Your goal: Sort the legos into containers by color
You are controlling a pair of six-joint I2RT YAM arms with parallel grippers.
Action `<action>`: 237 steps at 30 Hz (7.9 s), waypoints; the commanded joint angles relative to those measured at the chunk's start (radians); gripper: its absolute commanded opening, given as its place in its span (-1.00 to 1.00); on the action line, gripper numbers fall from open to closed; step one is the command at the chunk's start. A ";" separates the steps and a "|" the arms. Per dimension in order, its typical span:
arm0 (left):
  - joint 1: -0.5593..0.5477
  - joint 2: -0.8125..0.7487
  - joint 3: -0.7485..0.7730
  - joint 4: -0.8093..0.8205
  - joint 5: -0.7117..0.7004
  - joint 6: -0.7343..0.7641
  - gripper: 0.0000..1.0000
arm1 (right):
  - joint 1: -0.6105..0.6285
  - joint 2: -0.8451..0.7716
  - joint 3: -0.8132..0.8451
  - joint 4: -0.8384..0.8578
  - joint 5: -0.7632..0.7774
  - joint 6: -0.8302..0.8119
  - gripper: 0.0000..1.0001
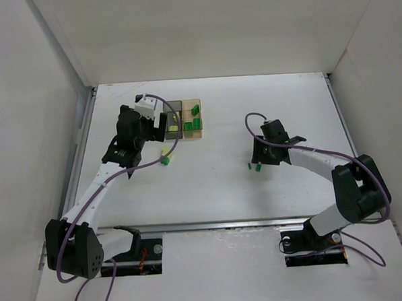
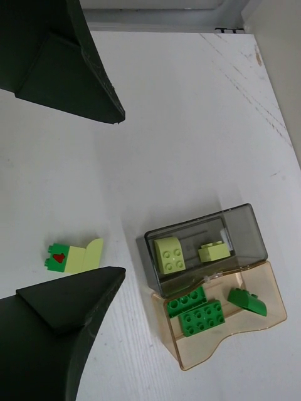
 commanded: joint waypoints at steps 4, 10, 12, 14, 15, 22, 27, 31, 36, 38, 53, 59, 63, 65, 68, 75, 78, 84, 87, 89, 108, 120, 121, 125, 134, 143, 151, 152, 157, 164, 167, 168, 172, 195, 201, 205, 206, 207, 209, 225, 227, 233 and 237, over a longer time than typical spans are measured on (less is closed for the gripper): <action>-0.020 -0.076 -0.062 0.111 -0.055 0.006 0.95 | 0.016 0.032 0.005 0.045 -0.011 0.048 0.14; -0.020 -0.086 -0.063 0.111 -0.065 -0.003 0.95 | 0.050 0.023 -0.004 0.010 0.019 0.071 0.14; -0.020 -0.086 -0.063 0.111 -0.056 -0.003 0.95 | 0.050 0.023 -0.004 0.010 0.028 0.093 0.14; -0.020 -0.086 -0.063 0.111 -0.055 -0.003 0.95 | 0.050 0.023 -0.004 0.001 0.053 0.109 0.11; -0.020 -0.086 -0.063 0.111 -0.055 -0.003 0.95 | 0.050 0.023 -0.004 0.001 0.068 0.120 0.11; -0.020 -0.086 -0.063 0.111 -0.037 -0.003 0.95 | 0.050 0.032 0.005 -0.022 0.078 0.131 -0.04; -0.020 -0.086 -0.063 0.111 -0.028 -0.012 0.95 | 0.059 0.061 0.034 -0.055 0.088 0.131 -0.12; -0.020 -0.095 -0.063 0.111 -0.028 -0.012 0.95 | 0.059 0.085 0.060 -0.113 0.088 0.131 -0.14; -0.020 -0.095 -0.063 0.111 -0.028 -0.012 0.95 | 0.093 0.119 0.082 -0.133 0.110 0.131 -0.44; -0.020 -0.095 -0.063 0.111 -0.028 -0.012 0.95 | 0.093 0.131 0.103 -0.133 0.110 0.131 -0.88; -0.020 -0.104 -0.104 0.131 -0.046 -0.023 0.95 | 0.283 0.267 0.667 -0.017 0.208 -0.194 -1.00; -0.020 -0.104 -0.133 0.149 -0.118 -0.023 0.98 | 0.283 0.554 1.061 0.018 0.009 -0.217 -1.00; -0.020 -0.104 -0.159 0.149 -0.127 -0.023 0.98 | 0.283 0.717 1.227 0.015 -0.045 -0.206 -0.68; -0.020 -0.104 -0.170 0.149 -0.128 -0.023 0.98 | 0.283 0.765 1.255 0.002 -0.045 -0.206 -0.41; -0.020 -0.104 -0.179 0.158 -0.128 -0.023 0.98 | 0.283 0.776 1.255 0.030 -0.045 -0.206 -0.11; -0.020 -0.104 -0.179 0.169 -0.118 -0.023 0.98 | 0.283 0.716 1.237 0.008 -0.068 -0.206 0.63; -0.020 -0.104 -0.179 0.169 -0.108 -0.032 0.98 | 0.283 0.615 1.169 -0.039 -0.028 -0.206 0.63; -0.020 -0.116 -0.207 0.169 -0.108 -0.032 0.98 | 0.249 0.368 0.767 -0.212 0.082 -0.147 0.63; -0.020 -0.116 -0.233 0.188 -0.108 -0.014 0.98 | 0.188 0.222 0.491 -0.236 0.030 -0.073 0.63; -0.020 -0.116 -0.247 0.188 -0.098 0.000 0.98 | 0.177 0.153 0.386 -0.236 0.030 -0.039 0.59; -0.040 -0.135 -0.288 0.206 -0.098 0.019 0.98 | 0.117 0.265 0.210 -0.150 -0.010 0.018 0.25; -0.040 -0.135 -0.288 0.206 -0.117 0.029 0.98 | 0.108 0.261 0.235 -0.179 0.009 -0.038 -1.00; -0.040 -0.135 -0.288 0.206 -0.117 0.029 0.98 | 0.119 0.251 0.235 -0.170 -0.013 -0.038 -1.00; -0.040 -0.135 -0.288 0.215 -0.095 0.029 0.98 | 0.172 0.204 0.308 -0.145 -0.050 -0.093 -1.00; -0.040 -0.138 -0.316 0.163 0.021 0.117 0.93 | 0.219 0.508 0.932 -0.011 -0.171 -0.128 -1.00; -0.040 -0.138 -0.290 -0.039 0.127 0.302 0.91 | 0.228 0.828 1.335 -0.096 -0.186 -0.119 -0.60; -0.067 -0.075 -0.231 -0.194 0.198 0.448 0.98 | 0.228 0.773 1.257 0.001 -0.283 -0.157 0.42; -0.076 -0.061 -0.222 -0.203 0.198 0.468 0.98 | 0.228 0.762 1.246 0.001 -0.283 -0.157 0.48; -0.076 0.014 -0.182 -0.225 0.198 0.477 0.98 | 0.228 0.679 1.172 0.056 -0.292 -0.166 0.63; -0.076 0.132 -0.103 -0.225 0.150 0.391 0.98 | 0.228 0.734 1.237 0.001 -0.324 -0.166 0.37; -0.076 0.141 -0.102 -0.225 0.150 0.373 0.98 | 0.228 0.765 1.247 -0.033 -0.346 -0.166 -0.31; -0.076 0.131 -0.102 -0.225 0.159 0.373 0.98 | 0.228 0.777 1.247 -0.044 -0.346 -0.166 -0.52; -0.076 0.112 -0.112 -0.234 0.159 0.364 0.98 | 0.228 0.777 1.247 -0.044 -0.326 -0.166 -0.63; -0.076 0.275 -0.055 -0.216 0.202 0.308 0.73 | 0.228 0.570 1.041 -0.025 -0.274 -0.186 0.46; -0.076 0.316 -0.055 -0.204 0.202 0.288 0.18 | 0.228 0.561 1.016 -0.016 -0.274 -0.196 0.46; -0.076 0.316 -0.055 -0.194 0.202 0.279 -0.16 | 0.228 0.561 0.995 -0.007 -0.294 -0.196 0.46; -0.076 0.316 -0.055 -0.185 0.202 0.267 -0.28 | 0.228 0.561 0.994 -0.007 -0.294 -0.196 0.46; -0.076 0.316 -0.055 -0.185 0.202 0.267 -0.37 | 0.228 0.552 0.984 -0.007 -0.294 -0.196 0.44; -0.076 0.316 -0.055 -0.174 0.202 0.256 -0.52 | 0.228 0.552 0.975 -0.007 -0.294 -0.196 0.44; -0.118 0.325 0.077 -0.338 0.352 0.177 0.43 | 0.228 0.469 0.853 -0.018 -0.294 -0.234 0.44; -0.145 0.336 0.105 -0.372 0.353 0.167 0.56 | 0.228 0.458 0.838 -0.018 -0.269 -0.213 0.44; -0.285 0.327 0.123 -0.381 0.345 0.092 1.00 | 0.190 0.376 0.757 0.022 -0.260 -0.131 0.44; -0.316 0.400 0.144 -0.372 0.221 -0.054 1.00 | 0.180 0.340 0.735 0.022 -0.237 -0.140 0.44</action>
